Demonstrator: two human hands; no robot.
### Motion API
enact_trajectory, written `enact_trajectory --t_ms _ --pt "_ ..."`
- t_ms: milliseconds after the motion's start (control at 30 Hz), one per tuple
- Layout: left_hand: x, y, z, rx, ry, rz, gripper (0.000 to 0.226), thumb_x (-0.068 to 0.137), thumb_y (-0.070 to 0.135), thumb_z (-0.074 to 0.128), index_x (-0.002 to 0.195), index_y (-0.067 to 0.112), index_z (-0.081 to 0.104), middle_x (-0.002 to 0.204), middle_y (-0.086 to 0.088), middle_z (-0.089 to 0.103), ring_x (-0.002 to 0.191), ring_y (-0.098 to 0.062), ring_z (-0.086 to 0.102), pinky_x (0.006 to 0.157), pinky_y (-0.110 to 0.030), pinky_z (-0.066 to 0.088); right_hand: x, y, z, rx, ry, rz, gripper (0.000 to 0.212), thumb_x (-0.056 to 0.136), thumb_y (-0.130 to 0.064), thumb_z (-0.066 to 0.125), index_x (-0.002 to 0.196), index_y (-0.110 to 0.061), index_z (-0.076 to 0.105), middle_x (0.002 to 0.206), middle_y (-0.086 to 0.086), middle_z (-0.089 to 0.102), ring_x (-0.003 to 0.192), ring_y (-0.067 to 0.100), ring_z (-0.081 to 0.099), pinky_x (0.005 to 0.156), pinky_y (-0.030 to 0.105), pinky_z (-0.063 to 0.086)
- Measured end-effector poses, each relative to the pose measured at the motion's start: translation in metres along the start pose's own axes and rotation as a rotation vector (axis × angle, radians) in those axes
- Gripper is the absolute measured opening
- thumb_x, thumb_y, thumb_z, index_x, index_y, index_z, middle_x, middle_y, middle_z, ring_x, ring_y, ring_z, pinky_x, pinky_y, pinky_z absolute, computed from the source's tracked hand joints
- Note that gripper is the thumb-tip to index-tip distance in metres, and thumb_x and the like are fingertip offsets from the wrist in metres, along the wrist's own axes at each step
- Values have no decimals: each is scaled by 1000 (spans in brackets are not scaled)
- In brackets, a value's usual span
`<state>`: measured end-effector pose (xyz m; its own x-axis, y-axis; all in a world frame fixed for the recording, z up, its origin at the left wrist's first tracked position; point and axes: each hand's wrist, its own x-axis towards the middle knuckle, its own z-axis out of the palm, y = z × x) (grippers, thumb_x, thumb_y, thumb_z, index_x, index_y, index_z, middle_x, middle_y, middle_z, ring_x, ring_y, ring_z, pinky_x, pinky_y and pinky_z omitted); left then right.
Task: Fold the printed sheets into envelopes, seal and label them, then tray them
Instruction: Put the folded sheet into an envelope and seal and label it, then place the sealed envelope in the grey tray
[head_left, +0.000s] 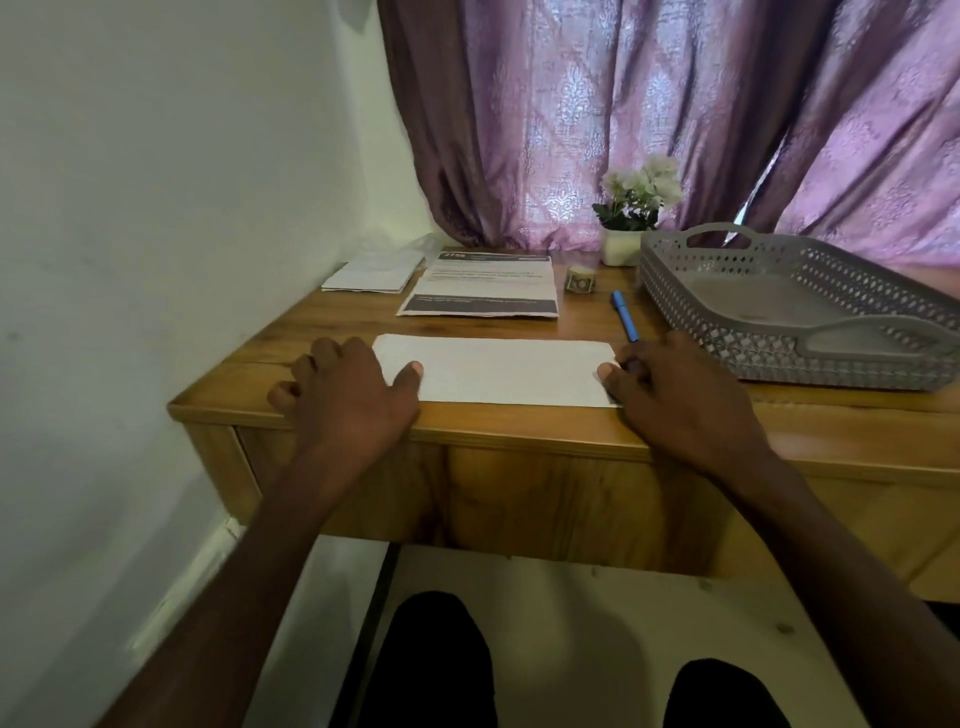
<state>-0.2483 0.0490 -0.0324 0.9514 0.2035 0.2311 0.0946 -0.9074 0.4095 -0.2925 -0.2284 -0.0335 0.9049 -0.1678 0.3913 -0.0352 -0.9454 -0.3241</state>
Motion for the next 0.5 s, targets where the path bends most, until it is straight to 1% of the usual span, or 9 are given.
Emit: enact_trajectory --t_ms 100,200,267,333,433,467,500 --pt "0 7 -3 -62 19 -18 60 97 59 55 143 22 51 154 -11 42 142 -36 39 115 -57 24 -1 -2 -1 -8 2 -7 45 98 -56 53 128 -23 64 113 2 53 92 18 56 74 33 45" --pt "0 13 -3 -48 35 -1 69 96 57 60 152 23 39 156 -9 43 142 -34 42 116 -58 25 -2 -2 -2 -15 7 -14 45 98 -55 53 126 -22 64 114 3 53 91 17 55 74 32 45" --pt "-1 16 -3 -47 31 8 73 95 54 62 154 23 33 158 -7 42 143 -33 42 116 -58 25 -2 -2 -1 -20 16 -23 45 98 -55 54 125 -21 64 115 3 53 91 16 56 74 32 47" --pt "-1 17 -6 -104 32 -12 73 95 49 66 154 23 31 158 -7 42 143 -34 41 116 -57 26 -2 -1 0 -19 22 -23 45 98 -54 54 126 -21 63 113 1 52 89 15 54 73 32 45" --pt "3 14 -14 -339 63 -70 66 96 34 71 151 22 37 153 -6 47 139 -33 46 114 -52 31 0 1 2 -23 28 -28 42 99 -54 54 125 -22 63 109 -2 48 88 13 52 72 31 43" --pt "6 13 -17 -461 64 -93 65 95 26 73 150 21 38 152 -6 48 137 -32 47 111 -47 37 1 2 3 -28 23 -24 42 99 -54 54 125 -22 63 110 -2 48 89 13 52 73 31 44" --pt "9 11 -19 -586 66 -120 65 94 18 74 149 20 40 153 -6 47 136 -31 48 104 -39 45 1 3 3 -32 22 -27 41 99 -53 54 125 -23 64 111 -1 50 90 13 53 74 31 45"
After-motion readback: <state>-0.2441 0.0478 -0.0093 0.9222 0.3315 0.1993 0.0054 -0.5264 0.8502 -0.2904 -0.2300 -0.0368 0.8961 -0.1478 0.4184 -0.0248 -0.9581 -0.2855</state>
